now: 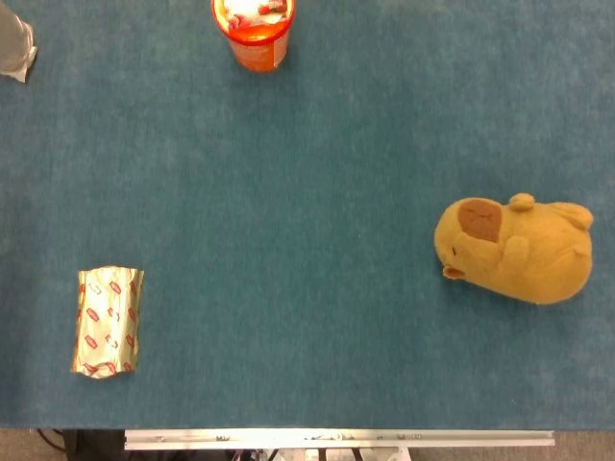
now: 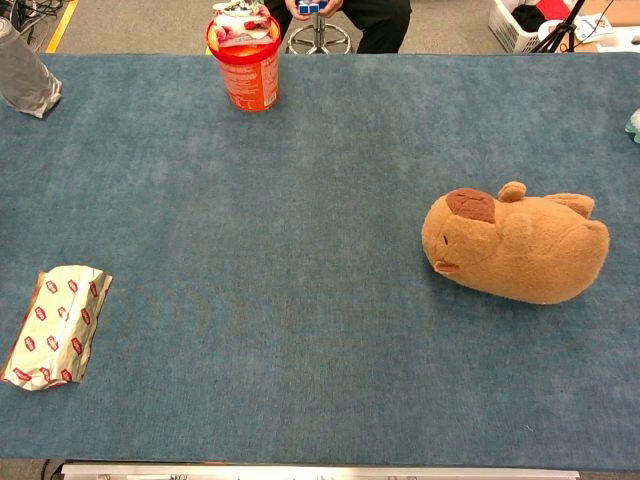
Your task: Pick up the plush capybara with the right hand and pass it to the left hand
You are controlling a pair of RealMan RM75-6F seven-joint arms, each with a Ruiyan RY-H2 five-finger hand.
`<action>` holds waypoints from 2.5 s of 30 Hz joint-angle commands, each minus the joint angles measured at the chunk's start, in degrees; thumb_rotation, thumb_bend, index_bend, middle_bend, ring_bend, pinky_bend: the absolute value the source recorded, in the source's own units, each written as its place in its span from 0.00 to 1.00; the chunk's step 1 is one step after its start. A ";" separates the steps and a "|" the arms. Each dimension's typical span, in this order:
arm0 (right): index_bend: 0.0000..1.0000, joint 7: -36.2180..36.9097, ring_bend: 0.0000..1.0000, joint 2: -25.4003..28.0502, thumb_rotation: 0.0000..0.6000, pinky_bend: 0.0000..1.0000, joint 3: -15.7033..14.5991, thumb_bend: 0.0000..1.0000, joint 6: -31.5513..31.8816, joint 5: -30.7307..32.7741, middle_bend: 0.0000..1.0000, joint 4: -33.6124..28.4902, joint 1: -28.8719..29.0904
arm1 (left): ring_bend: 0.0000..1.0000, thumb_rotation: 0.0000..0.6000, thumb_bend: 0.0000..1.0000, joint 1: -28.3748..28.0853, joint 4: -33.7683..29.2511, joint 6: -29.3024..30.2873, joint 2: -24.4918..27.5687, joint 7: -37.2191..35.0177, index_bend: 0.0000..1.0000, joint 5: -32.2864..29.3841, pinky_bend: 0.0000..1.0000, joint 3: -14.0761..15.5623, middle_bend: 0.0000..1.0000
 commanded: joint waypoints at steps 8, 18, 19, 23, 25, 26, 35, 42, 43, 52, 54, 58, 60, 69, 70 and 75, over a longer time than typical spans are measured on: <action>0.22 0.77 0.23 -0.37 1.00 0.42 0.02 0.09 -1.60 -0.09 0.26 0.67 1.00 | 0.39 1.00 0.26 -0.13 0.26 -0.60 -0.15 -0.24 0.46 -0.50 0.52 -0.03 0.34; 0.22 2.49 0.22 1.95 1.00 0.42 -1.55 0.05 -1.24 -3.24 0.25 -1.03 1.01 | 0.39 1.00 0.26 -0.06 1.27 -1.14 -0.99 -1.11 0.46 -0.05 0.52 0.62 0.34; 0.22 2.96 0.22 2.56 1.00 0.42 -1.88 0.02 -1.56 -3.77 0.24 -1.55 1.17 | 0.39 1.00 0.26 -0.01 1.25 -1.02 -0.97 -1.17 0.46 0.09 0.52 0.65 0.34; 0.22 3.09 0.18 4.51 1.00 0.42 -3.24 0.00 -2.62 -6.10 0.19 -3.69 1.76 | 0.39 1.00 0.26 0.25 1.31 -0.77 -1.02 -1.25 0.46 0.67 0.52 1.08 0.34; 0.21 2.25 0.17 5.08 1.00 0.42 -3.92 0.00 -3.06 -7.10 0.17 -4.50 1.93 | 0.39 1.00 0.26 0.18 1.41 -0.87 -1.04 -1.36 0.46 0.67 0.52 1.04 0.33; 0.18 1.48 0.15 5.36 1.00 0.41 -4.39 0.00 -3.52 -7.49 0.15 -5.04 1.99 | 0.39 1.00 0.26 0.20 1.41 -0.86 -1.03 -1.45 0.46 0.71 0.52 1.05 0.33; 0.00 -4.42 0.00 6.08 1.00 0.29 -7.34 0.00 -9.90 -6.65 0.00 -8.51 2.88 | 0.39 1.00 0.26 0.02 1.37 -1.27 -1.04 -1.42 0.46 0.68 0.52 1.03 0.33; 0.00 -4.99 0.00 4.93 1.00 0.28 -8.05 0.00 -12.68 -5.90 0.00 -8.08 3.71 | 0.39 1.00 0.26 0.08 1.76 -1.50 -1.18 -2.03 0.46 0.56 0.52 1.13 0.33; 0.00 -5.07 0.00 4.76 1.00 0.28 -8.12 0.00 -12.98 -5.79 0.00 -7.94 3.81 | 0.39 1.00 0.26 0.23 1.75 -1.30 -1.18 -2.16 0.46 0.83 0.52 1.30 0.33; 0.00 -4.88 0.00 3.33 1.00 0.28 -8.26 0.00 -15.00 -4.76 0.00 -6.91 4.68 | 0.39 1.00 0.26 0.25 0.56 -1.58 -0.76 -1.77 0.45 1.28 0.52 1.72 0.32; 0.00 -4.79 0.00 3.27 1.00 0.28 -8.36 0.00 -15.37 -4.60 0.00 -6.93 4.84 | 0.39 1.00 0.26 0.10 1.51 -1.81 -0.98 -2.47 0.45 1.05 0.52 1.49 0.32; 0.00 -4.62 0.00 3.23 1.00 0.28 -8.61 0.00 -16.16 -4.34 0.00 -6.93 5.14 | 0.39 1.00 0.26 0.10 1.68 -1.90 -1.11 -2.71 0.45 1.16 0.52 1.57 0.32; 0.00 -4.50 0.00 3.09 1.00 0.28 -8.73 0.00 -16.62 -4.19 0.00 -6.80 5.32 | 0.39 1.00 0.26 0.19 1.64 -1.96 -1.14 -2.86 0.45 1.60 0.52 1.95 0.32; 0.00 -3.79 0.00 0.80 1.00 0.28 -8.74 0.00 -19.62 -3.47 0.00 -4.90 6.98 | 0.39 1.00 0.26 0.07 1.67 -2.28 -1.10 -3.17 0.45 1.35 0.52 1.82 0.32; 0.00 -3.61 0.00 0.32 1.00 0.29 -8.69 0.00 -20.10 -3.39 0.00 -4.57 7.30 | 0.39 1.00 0.26 0.11 1.83 -2.51 -1.10 -3.54 0.45 1.45 0.52 2.04 0.32; 0.00 -2.52 0.00 -1.98 1.00 0.28 -8.69 0.00 -22.10 -3.47 0.00 -3.11 8.67 | 0.39 1.00 0.26 0.37 1.89 -2.46 -1.15 -4.24 0.45 1.57 0.52 2.29 0.32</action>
